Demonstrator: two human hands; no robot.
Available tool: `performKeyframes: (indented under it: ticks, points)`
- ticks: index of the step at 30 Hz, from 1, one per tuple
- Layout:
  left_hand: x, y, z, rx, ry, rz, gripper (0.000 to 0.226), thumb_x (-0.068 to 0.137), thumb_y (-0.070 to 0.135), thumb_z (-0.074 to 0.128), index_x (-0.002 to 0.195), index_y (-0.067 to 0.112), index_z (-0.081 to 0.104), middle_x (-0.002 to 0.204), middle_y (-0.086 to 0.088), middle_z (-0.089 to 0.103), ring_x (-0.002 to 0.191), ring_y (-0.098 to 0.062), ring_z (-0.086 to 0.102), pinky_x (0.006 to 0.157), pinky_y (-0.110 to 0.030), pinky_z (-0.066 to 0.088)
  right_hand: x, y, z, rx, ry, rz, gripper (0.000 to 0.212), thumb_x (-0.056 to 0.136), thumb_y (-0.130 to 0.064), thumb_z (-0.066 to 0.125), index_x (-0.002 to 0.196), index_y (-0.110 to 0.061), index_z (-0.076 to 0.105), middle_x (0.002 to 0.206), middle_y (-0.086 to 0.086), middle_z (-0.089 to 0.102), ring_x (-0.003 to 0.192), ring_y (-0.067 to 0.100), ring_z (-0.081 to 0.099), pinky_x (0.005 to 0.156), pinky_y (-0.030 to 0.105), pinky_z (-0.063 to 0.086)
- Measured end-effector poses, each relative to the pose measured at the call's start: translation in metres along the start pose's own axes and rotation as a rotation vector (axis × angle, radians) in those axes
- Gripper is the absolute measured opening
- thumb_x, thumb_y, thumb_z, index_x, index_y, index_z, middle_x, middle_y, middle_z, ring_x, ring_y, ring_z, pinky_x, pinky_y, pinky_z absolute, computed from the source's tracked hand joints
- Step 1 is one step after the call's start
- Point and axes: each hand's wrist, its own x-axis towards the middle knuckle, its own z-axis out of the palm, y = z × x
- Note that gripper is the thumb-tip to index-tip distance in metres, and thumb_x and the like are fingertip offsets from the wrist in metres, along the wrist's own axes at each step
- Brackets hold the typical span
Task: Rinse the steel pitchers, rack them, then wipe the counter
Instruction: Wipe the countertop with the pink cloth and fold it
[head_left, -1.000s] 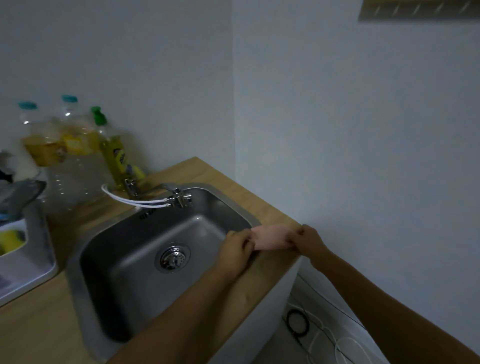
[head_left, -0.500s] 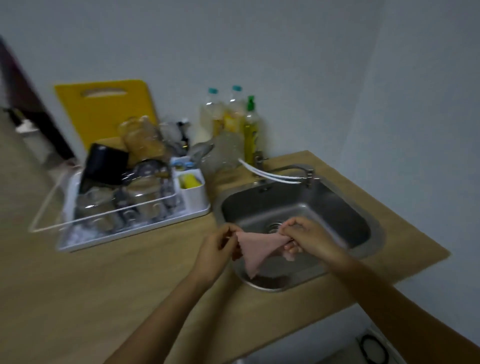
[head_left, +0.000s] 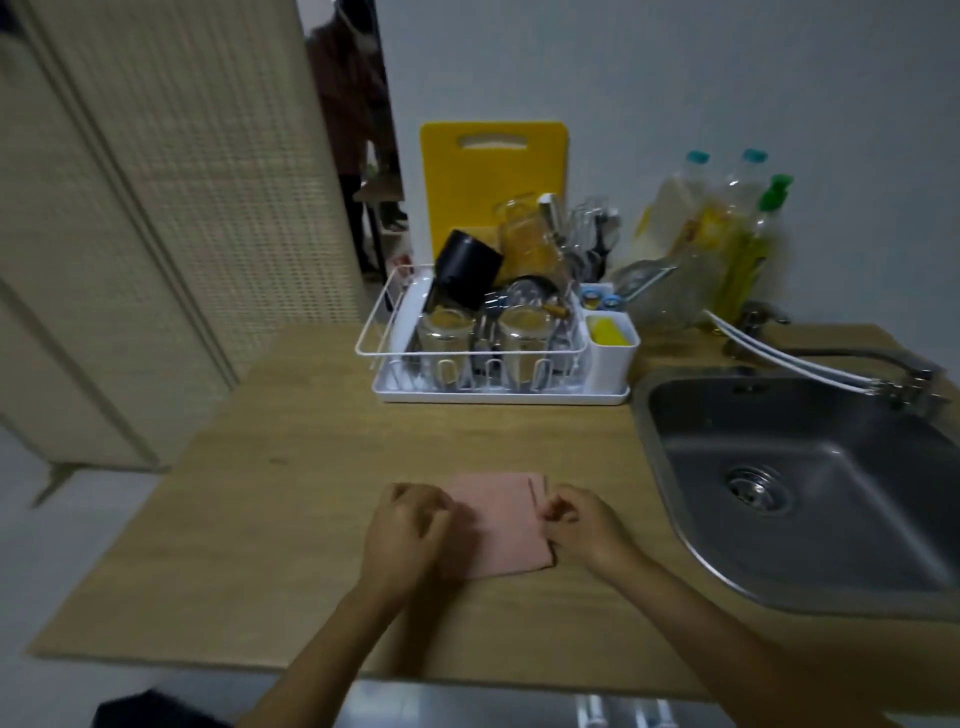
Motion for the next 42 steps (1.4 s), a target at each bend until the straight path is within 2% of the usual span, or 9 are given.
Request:
performKeyframes:
  ticks: [3,5,11,19,25,32,36,39,42]
  points:
    - [0.003,0.002,0.032,0.120,-0.056,0.067,0.054,0.079,0.040,0.026,0.112,0.018,0.062,0.124,-0.003,0.060,0.120,-0.023,0.048,0.103,-0.035,0.039,0.008,0.007,0.008,-0.163,0.206,-0.018,0.018,0.082,0.000,0.057,0.078,-0.018,0.057,0.097,0.008,0.059,0.082,0.018,0.058,0.067,0.025,0.050]
    - [0.003,0.009,0.067,0.286,-0.253,0.062,0.064,0.090,0.051,0.016,0.142,0.020,0.037,0.155,-0.002,0.027,0.144,-0.026,0.022,0.120,-0.040,0.015,0.015,0.008,0.012,-0.268,0.281,-0.062,0.022,0.083,0.000,0.052,0.099,-0.013,0.061,0.113,0.009,0.057,0.102,0.024,0.056,0.088,0.037,0.049]
    - [0.000,-0.029,0.060,0.498,-0.318,-0.012,0.080,0.079,0.066,-0.012,0.150,0.031,0.003,0.156,0.009,-0.011,0.148,-0.024,-0.006,0.117,-0.039,-0.009,0.035,0.003,0.026,-0.515,0.120,-0.077,0.046,0.094,-0.012,0.042,0.140,-0.013,0.040,0.153,0.010,0.031,0.142,0.029,0.023,0.118,0.039,0.019]
    - [0.038,-0.140,-0.054,0.585,-0.092,-0.634,0.060,0.099,0.042,0.014,0.151,0.018,-0.004,0.159,-0.008,-0.011,0.145,-0.039,-0.009,0.117,-0.056,-0.001,0.033,0.005,0.047,-0.747,-0.048,-0.028,0.051,0.102,-0.031,0.021,0.151,-0.030,0.006,0.161,-0.002,-0.002,0.148,0.024,-0.001,0.119,0.040,0.001]
    - [0.042,-0.062,0.032,0.613,-0.434,0.033,0.072,0.084,0.063,-0.013,0.149,0.033,-0.005,0.159,0.004,-0.013,0.147,-0.029,-0.013,0.117,-0.046,-0.008,0.031,0.010,0.051,-0.792,0.019,-0.060,0.051,0.100,-0.036,0.014,0.151,-0.030,0.008,0.161,-0.002,0.002,0.148,0.022,0.003,0.119,0.039,0.004]
    - [0.030,-0.152,-0.065,0.606,-0.183,-0.508,0.056,0.099,0.046,0.013,0.150,0.028,-0.005,0.159,-0.002,-0.013,0.146,-0.032,-0.010,0.119,-0.051,-0.004,0.031,0.012,0.057,-0.796,0.050,-0.050,0.051,0.101,-0.035,0.018,0.151,-0.030,0.010,0.161,-0.003,0.004,0.148,0.022,0.003,0.119,0.039,0.004]
    - [-0.015,-0.091,-0.009,0.615,-0.202,-0.331,0.056,0.098,0.043,0.014,0.150,0.026,0.003,0.159,-0.001,-0.007,0.147,-0.034,-0.002,0.118,-0.051,0.002,0.031,0.013,0.057,-0.795,0.037,-0.047,0.052,0.100,-0.033,0.022,0.151,-0.028,0.011,0.161,0.001,0.006,0.148,0.026,0.005,0.119,0.043,0.005]
    - [-0.062,-0.060,0.022,0.620,-0.308,-0.024,0.053,0.097,0.046,0.014,0.145,0.029,0.030,0.151,0.000,0.035,0.138,-0.032,0.034,0.111,-0.049,0.026,0.031,0.012,0.055,-0.792,0.021,-0.047,0.052,0.100,-0.032,0.021,0.151,-0.026,0.011,0.161,0.002,0.005,0.148,0.026,0.004,0.119,0.043,0.004]
    - [-0.061,-0.085,-0.008,0.677,-0.421,-0.045,0.071,0.088,0.061,-0.011,0.148,0.033,0.014,0.157,0.003,0.021,0.144,-0.028,0.024,0.117,-0.045,0.019,0.030,0.012,0.053,-0.791,0.009,-0.058,0.051,0.100,-0.033,0.020,0.151,-0.026,0.011,0.161,0.002,0.005,0.148,0.026,0.005,0.119,0.042,0.004]
